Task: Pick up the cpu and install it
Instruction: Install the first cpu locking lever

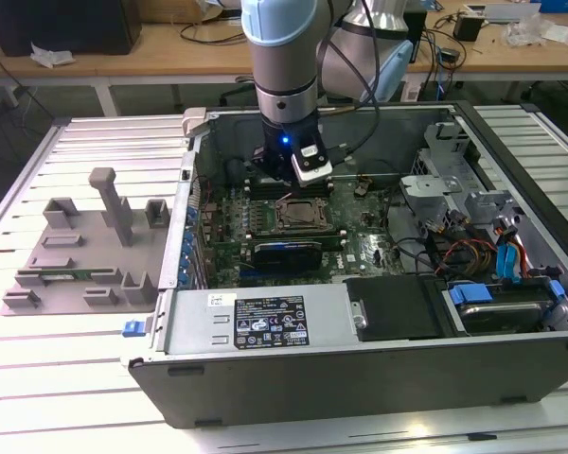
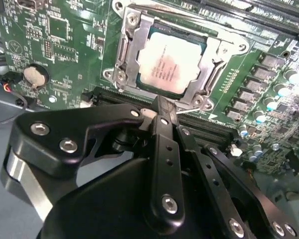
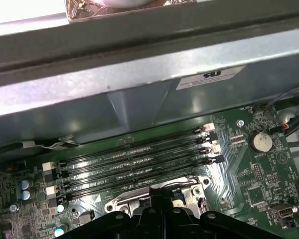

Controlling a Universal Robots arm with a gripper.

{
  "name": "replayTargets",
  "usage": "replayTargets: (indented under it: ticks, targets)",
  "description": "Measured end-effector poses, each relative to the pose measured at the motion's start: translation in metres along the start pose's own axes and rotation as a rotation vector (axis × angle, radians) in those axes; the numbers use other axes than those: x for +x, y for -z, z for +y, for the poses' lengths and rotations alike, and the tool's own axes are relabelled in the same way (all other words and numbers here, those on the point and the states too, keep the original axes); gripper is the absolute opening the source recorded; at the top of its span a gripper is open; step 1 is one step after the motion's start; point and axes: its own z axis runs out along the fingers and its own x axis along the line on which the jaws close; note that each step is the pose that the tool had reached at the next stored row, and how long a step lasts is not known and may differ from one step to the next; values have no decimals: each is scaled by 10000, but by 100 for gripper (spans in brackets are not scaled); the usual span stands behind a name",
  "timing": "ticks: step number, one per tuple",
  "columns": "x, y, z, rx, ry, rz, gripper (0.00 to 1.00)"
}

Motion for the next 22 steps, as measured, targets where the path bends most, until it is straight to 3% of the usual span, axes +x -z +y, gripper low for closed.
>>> replayTargets:
  ticks: [6, 7, 9, 10, 13, 16, 22]
  targets:
    - [3, 33, 26, -2, -2, -4, 11]
    - [4, 33, 29, -29, 4, -39, 11]
    - [5, 32, 31, -100, 27, -178, 11]
    - [7, 32, 34, -139, 52, -297, 11]
    - [22, 26, 55, -199, 89, -503, 11]
    - [41, 14, 87, -235, 116, -636, 11]
    - [76, -45, 101, -285, 149, -826, 11]
